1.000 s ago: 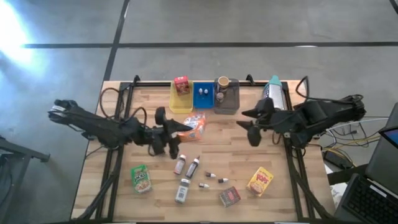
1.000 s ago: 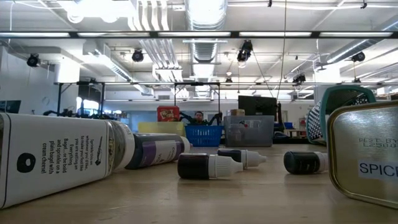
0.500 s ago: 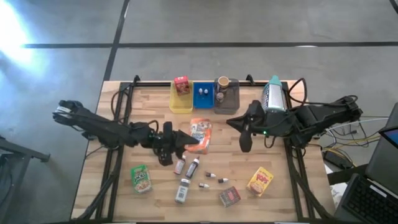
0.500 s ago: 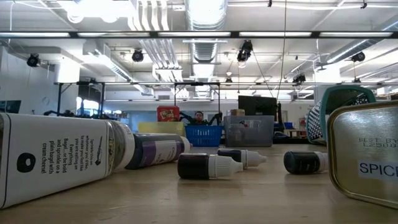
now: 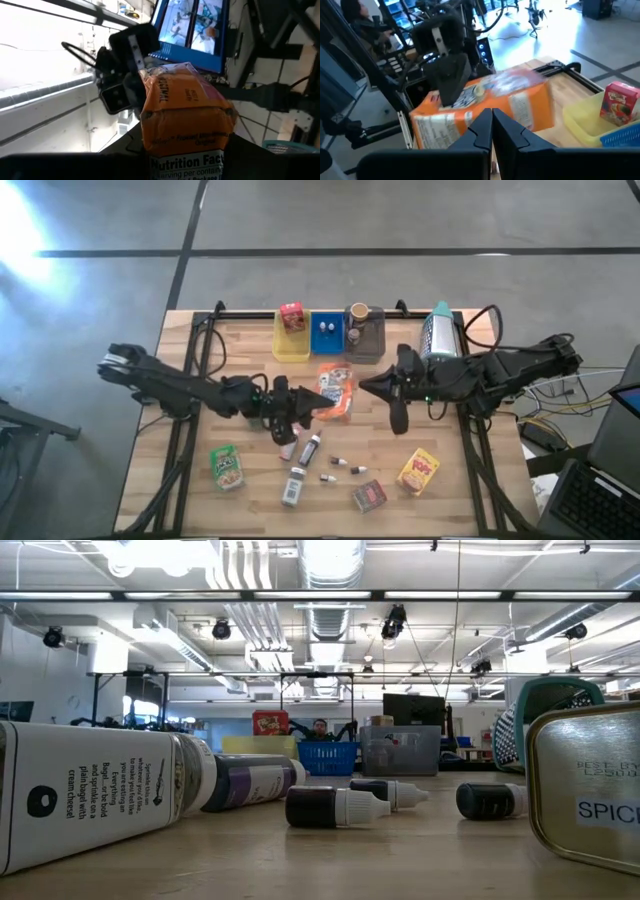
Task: Pick & Place Kitchen Items
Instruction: Put the orange cereal box into the yellow bin
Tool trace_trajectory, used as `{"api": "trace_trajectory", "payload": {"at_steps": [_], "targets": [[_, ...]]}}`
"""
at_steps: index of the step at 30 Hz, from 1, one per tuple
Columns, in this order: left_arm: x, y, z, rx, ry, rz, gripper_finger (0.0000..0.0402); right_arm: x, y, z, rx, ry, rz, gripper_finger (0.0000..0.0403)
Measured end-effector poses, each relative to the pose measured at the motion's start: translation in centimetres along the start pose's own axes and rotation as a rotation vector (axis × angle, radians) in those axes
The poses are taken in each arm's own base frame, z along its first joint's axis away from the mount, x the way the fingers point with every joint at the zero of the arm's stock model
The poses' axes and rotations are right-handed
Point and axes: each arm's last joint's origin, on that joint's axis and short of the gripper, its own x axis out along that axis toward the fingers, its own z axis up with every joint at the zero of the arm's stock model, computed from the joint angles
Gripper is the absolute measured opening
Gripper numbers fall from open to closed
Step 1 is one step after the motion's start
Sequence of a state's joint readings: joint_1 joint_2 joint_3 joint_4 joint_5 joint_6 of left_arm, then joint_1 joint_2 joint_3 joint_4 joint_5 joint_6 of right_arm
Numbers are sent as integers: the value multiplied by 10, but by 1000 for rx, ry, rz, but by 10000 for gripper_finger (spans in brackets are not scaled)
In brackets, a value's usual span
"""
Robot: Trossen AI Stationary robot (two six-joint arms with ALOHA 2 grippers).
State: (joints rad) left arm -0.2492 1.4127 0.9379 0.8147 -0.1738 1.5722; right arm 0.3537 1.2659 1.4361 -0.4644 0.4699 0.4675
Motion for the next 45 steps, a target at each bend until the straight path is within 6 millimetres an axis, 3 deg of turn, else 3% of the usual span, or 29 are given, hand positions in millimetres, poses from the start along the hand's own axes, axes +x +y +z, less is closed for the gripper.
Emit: {"api": "trace_trajectory", "payload": {"at_steps": [11, 19, 31, 45], "targets": [[11, 11, -6, -27, -10, 38, 129, 3, 7, -6, -35, 16, 21, 8], [18, 3, -4, -15, -35, 26, 129, 10, 11, -10, -51, 36, 38, 8], [16, 6, -5, -15, -7, 23, 129, -21, 7, 4, -19, -41, 51, 8], [16, 5, -3, -18, -50, 16, 129, 13, 21, -13, -39, 27, 96, 8]]}}
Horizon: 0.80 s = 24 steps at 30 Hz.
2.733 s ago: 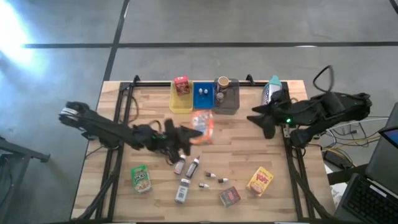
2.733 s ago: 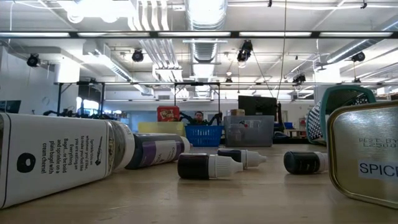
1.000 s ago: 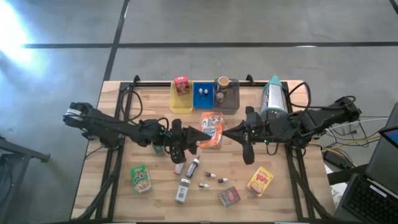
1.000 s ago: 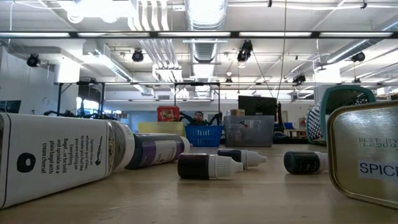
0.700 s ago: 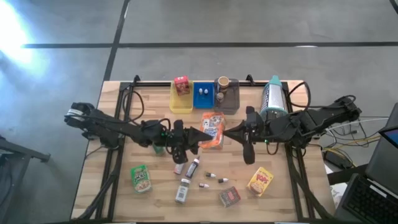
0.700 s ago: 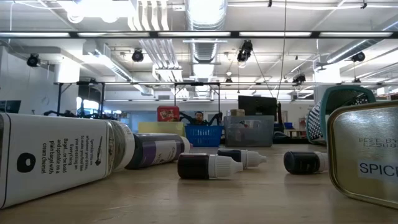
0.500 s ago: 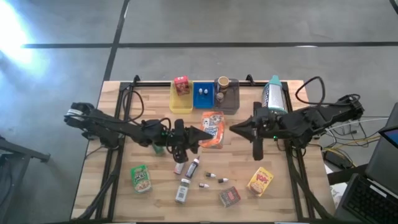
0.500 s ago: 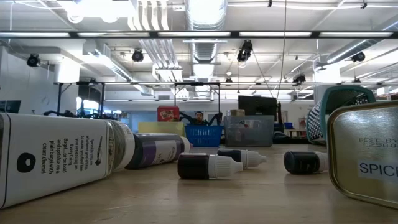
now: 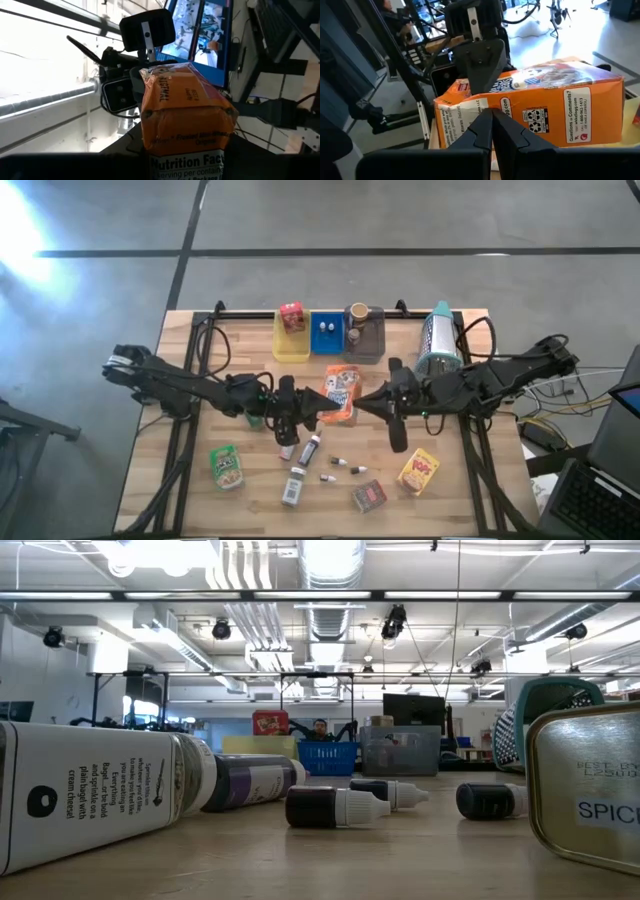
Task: Pick & Place Kitchen Items
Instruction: Put the orange cereal box into the yellow bin
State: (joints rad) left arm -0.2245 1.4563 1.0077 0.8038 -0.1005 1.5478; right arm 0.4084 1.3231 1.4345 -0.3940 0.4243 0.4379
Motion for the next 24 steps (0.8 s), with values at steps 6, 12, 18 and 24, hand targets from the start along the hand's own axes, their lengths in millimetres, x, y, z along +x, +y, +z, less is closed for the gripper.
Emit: {"api": "trace_trajectory", "payload": {"at_steps": [6, 12, 18, 24], "targets": [[0, 2, -2, -1, 54, 11, 129, -17, -4, 6, -27, -48, -72, 8], [-2, 8, -3, -74, 161, 34, 129, -84, -33, 14, 63, -64, -297, 8], [-13, 28, -10, -444, 258, 88, 128, -110, -62, -12, 173, 52, -501, 8], [-32, 45, -29, -733, 391, 49, 128, -107, -77, -46, 185, 131, -592, 8]]}}
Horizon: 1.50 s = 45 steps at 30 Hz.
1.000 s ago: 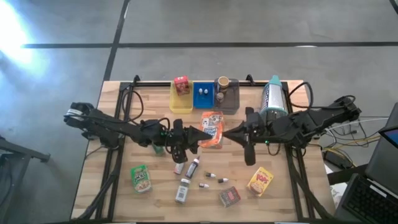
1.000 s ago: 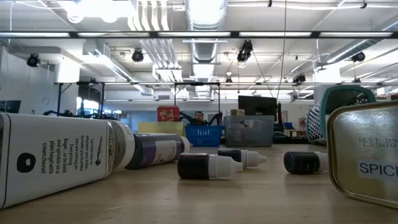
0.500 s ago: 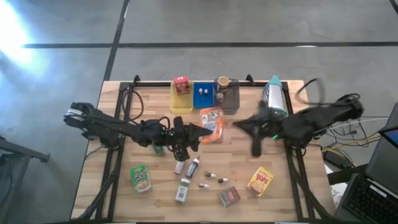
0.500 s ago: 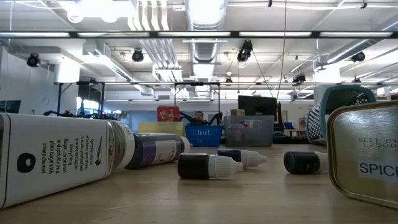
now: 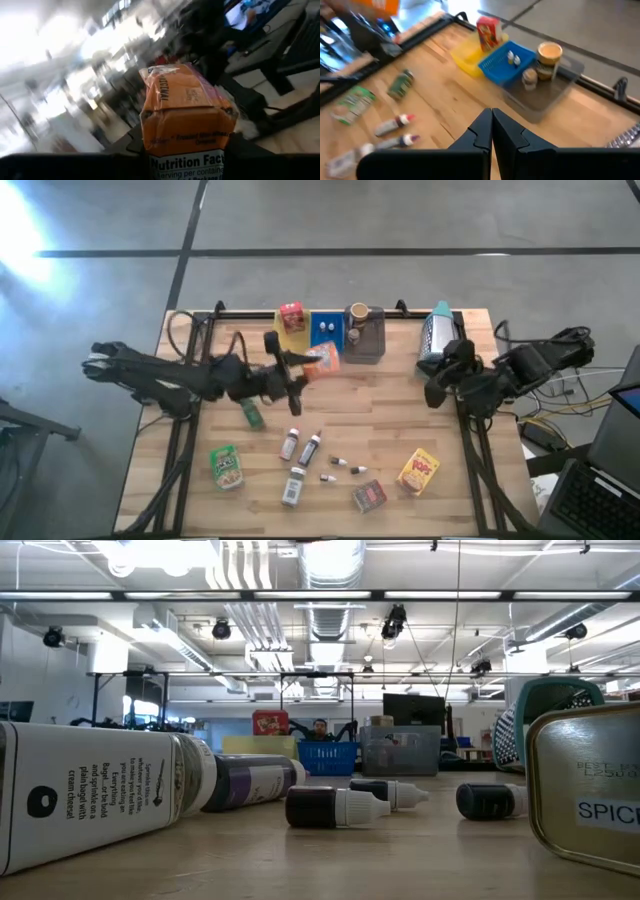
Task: Pick & Place Kitchen Items
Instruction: Put the orange cereal box into the yellow bin
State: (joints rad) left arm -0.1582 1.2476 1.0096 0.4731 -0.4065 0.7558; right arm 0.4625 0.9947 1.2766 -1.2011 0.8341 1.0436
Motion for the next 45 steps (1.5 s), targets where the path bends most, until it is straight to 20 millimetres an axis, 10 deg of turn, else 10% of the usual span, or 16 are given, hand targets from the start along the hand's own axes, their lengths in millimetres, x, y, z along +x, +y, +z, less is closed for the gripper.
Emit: {"api": "trace_trajectory", "payload": {"at_steps": [12, 29, 45], "targets": [[-18, 68, -52, -381, 215, -114, 129, 32, -13, -48, -68, 66, -114, 8], [-38, 89, -146, -304, 88, -284, 131, 63, -18, -91, -10, 91, -115, 8], [-46, 103, -234, -433, 131, -374, 131, 64, -15, -91, 21, 33, -27, 8]]}}
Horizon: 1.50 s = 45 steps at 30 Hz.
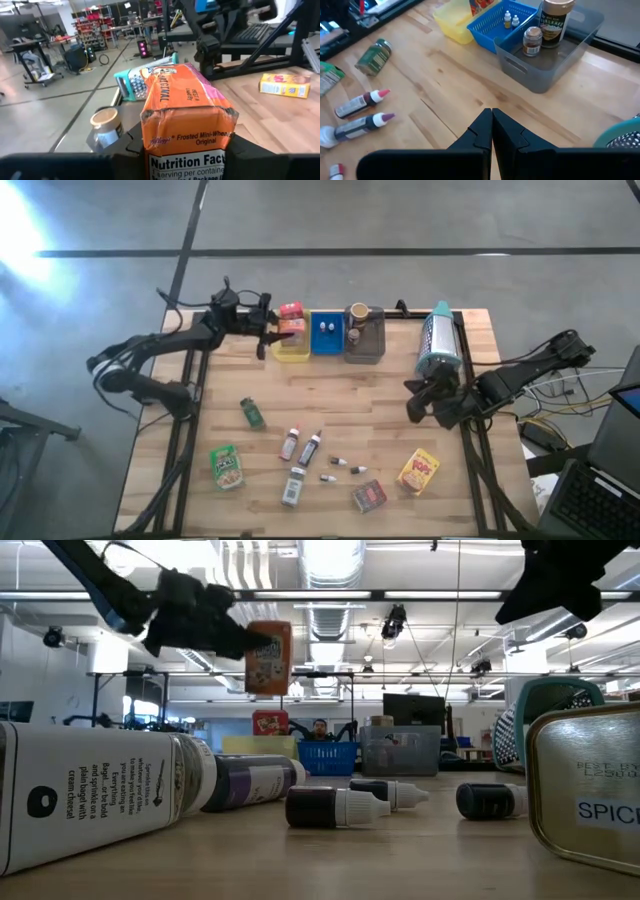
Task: Pick & Place Kitchen Items
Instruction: Put the orange cereal box into the yellow bin
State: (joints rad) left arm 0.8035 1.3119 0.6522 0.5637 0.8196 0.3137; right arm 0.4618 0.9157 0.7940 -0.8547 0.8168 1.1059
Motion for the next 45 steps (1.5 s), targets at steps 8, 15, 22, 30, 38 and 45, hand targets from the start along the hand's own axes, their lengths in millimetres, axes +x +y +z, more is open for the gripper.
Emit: {"api": "trace_trajectory", "payload": {"at_steps": [8, 15, 22, 30, 38, 45], "targets": [[1, 24, -30, 1, -5, 16, 131, -3, -4, 3, 25, -27, 3, 8], [5, 31, -60, 1, 37, 8, 131, -4, -4, 3, 37, -29, 4, 8], [11, 31, -89, -20, 95, -14, 131, -4, -5, 4, 64, -35, 5, 8], [14, 33, -107, 7, 129, 19, 131, -4, -5, 4, 67, -39, 3, 8], [18, 41, -106, -12, 144, 73, 131, -4, -5, 4, 65, -40, 2, 8], [22, 48, -107, -70, 192, 121, 131, -4, -5, 4, 60, -40, 3, 8]]}}
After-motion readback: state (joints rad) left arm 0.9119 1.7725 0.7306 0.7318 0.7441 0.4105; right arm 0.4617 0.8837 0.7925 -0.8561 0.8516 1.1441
